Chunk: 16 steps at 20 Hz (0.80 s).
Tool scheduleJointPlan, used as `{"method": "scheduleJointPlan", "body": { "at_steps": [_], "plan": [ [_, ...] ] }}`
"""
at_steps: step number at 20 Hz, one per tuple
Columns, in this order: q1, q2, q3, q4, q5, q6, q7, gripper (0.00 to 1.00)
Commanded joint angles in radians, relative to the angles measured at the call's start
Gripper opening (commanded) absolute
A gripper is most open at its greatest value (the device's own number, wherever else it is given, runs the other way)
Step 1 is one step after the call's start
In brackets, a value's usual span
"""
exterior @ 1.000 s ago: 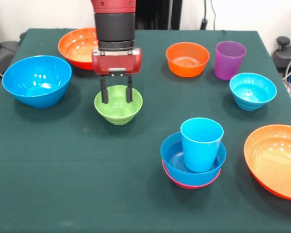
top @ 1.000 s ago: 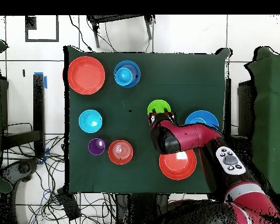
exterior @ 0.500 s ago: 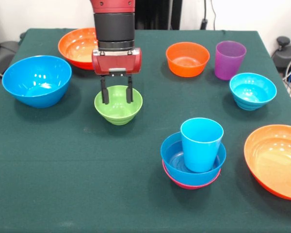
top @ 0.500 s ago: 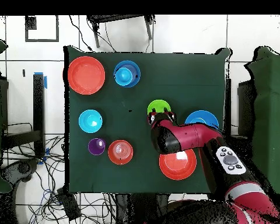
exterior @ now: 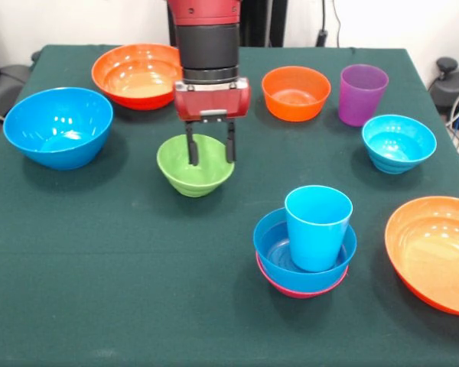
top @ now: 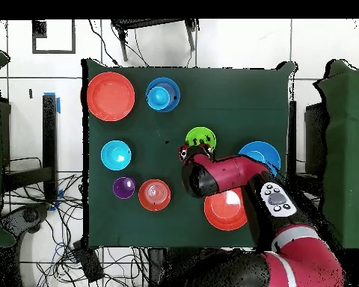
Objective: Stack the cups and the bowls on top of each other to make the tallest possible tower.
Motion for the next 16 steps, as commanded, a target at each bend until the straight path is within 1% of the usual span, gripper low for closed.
{"method": "scheduleJointPlan", "body": {
  "at_steps": [1,9,16],
  "plan": [
    [0.042,0.033,0.0,-0.038,-0.043,0.088,-0.01,1.0],
    [0.034,0.04,0.009,-0.048,-0.041,0.109,-0.027,1.0],
    [-0.038,0.045,0.072,-0.056,-0.047,0.15,-0.092,1.0]
  ]
}}
